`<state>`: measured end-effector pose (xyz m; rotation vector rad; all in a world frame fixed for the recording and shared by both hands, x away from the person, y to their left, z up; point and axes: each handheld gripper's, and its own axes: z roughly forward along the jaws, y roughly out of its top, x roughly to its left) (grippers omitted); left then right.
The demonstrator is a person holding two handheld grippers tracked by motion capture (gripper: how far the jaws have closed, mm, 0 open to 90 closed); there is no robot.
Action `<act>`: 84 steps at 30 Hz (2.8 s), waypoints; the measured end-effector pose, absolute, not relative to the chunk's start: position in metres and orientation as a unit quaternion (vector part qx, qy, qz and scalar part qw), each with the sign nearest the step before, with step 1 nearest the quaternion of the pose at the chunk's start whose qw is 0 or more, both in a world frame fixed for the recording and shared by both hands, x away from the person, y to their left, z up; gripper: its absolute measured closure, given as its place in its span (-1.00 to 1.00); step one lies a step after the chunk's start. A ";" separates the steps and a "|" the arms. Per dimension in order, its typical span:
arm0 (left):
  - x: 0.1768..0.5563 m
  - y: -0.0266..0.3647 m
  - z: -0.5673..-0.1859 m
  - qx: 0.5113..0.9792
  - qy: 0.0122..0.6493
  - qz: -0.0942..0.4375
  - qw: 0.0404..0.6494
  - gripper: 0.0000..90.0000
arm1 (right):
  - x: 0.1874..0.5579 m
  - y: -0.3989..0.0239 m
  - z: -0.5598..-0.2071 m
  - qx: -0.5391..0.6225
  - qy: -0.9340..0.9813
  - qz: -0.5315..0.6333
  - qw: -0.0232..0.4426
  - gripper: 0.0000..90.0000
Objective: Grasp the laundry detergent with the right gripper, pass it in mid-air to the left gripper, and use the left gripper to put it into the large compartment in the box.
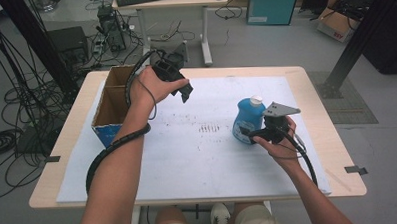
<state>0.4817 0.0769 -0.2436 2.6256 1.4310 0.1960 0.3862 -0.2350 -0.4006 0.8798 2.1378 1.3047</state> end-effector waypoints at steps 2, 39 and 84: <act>0.482 0.077 -0.244 0.873 0.477 0.063 0.073 -0.88 | 0.387 -0.235 -0.401 0.322 0.782 0.477 0.241 -0.97; 0.480 0.078 -0.244 0.877 0.472 0.065 0.063 -0.88 | 0.391 -0.236 -0.411 0.300 0.786 0.495 0.219 -0.09; 0.474 0.080 -0.235 0.876 0.472 0.078 0.061 -0.88 | 0.391 -0.237 -0.411 0.302 0.785 0.498 0.211 -0.05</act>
